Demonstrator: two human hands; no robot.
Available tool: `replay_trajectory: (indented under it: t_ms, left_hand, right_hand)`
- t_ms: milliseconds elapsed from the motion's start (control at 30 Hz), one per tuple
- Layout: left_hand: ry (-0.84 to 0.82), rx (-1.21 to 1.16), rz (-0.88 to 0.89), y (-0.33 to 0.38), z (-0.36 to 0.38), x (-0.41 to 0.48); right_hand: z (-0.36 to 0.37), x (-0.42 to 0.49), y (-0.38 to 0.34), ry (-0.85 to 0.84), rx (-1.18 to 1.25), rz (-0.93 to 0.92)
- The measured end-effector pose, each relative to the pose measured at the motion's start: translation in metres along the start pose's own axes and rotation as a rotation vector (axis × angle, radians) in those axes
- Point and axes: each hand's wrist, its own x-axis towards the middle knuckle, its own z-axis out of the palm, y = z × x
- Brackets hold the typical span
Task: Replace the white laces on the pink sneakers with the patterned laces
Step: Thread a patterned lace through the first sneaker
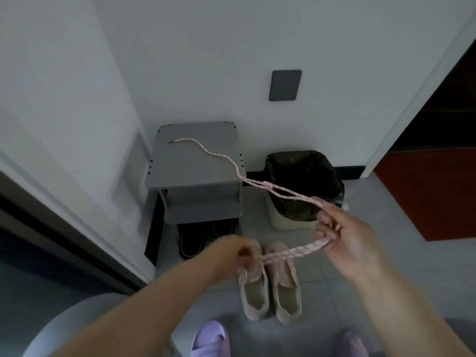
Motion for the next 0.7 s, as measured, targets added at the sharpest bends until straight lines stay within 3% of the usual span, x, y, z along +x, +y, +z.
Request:
replay_trajectory:
  t_ms: [167,300,433,700]
  left_hand:
    - [0.31,-0.17,-0.371,-0.064,-0.022,0.0]
    - [0.413,-0.306,-0.428,-0.078,-0.024,-0.001]
    - [0.504,-0.277,-0.484,-0.085,-0.023,0.008]
    - [0.553,-0.256,-0.636,-0.097,-0.018,0.022]
  right_hand:
    - [-0.028,-0.012,-0.012,0.044,-0.061,-0.085]
    - [-0.054,-0.017,-0.018,0.101,-0.23,-0.113]
    - [-0.072,-0.015,-0.015,0.171,-0.454,-0.104]
    - [-0.093,-0.008,-0.014,0.375,-0.626,-0.186]
